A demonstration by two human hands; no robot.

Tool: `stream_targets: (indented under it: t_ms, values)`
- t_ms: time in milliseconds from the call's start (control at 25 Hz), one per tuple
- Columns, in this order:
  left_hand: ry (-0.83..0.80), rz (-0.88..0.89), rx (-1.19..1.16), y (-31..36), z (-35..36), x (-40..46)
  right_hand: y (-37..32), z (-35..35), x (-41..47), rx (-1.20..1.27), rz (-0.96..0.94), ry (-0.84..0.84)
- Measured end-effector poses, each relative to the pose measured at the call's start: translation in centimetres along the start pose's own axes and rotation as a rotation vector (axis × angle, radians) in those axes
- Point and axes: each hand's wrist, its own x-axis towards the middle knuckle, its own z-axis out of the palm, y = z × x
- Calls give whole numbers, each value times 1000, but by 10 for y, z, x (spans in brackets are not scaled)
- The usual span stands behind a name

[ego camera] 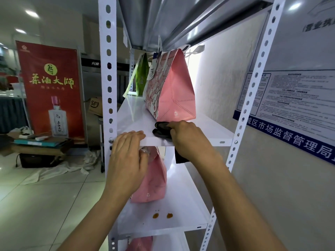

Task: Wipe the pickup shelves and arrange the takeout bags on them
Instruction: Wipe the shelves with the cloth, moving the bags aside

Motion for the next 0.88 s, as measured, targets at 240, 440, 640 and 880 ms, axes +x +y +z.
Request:
stream_targets:
  t_ms: [240,440,640,880]
  values:
    - [-16,-2,18,2,-1,-2,5,9,-5,-82,-2,70]
    - [-24,-6,27,1,-3,0,30,2,9,-54,171,40]
    - [-1,7,11,2,0,-1,47,3,-2,-102,192,90]
    - [-21,-6,46,0,3,0,72,-4,5,-193,319,62]
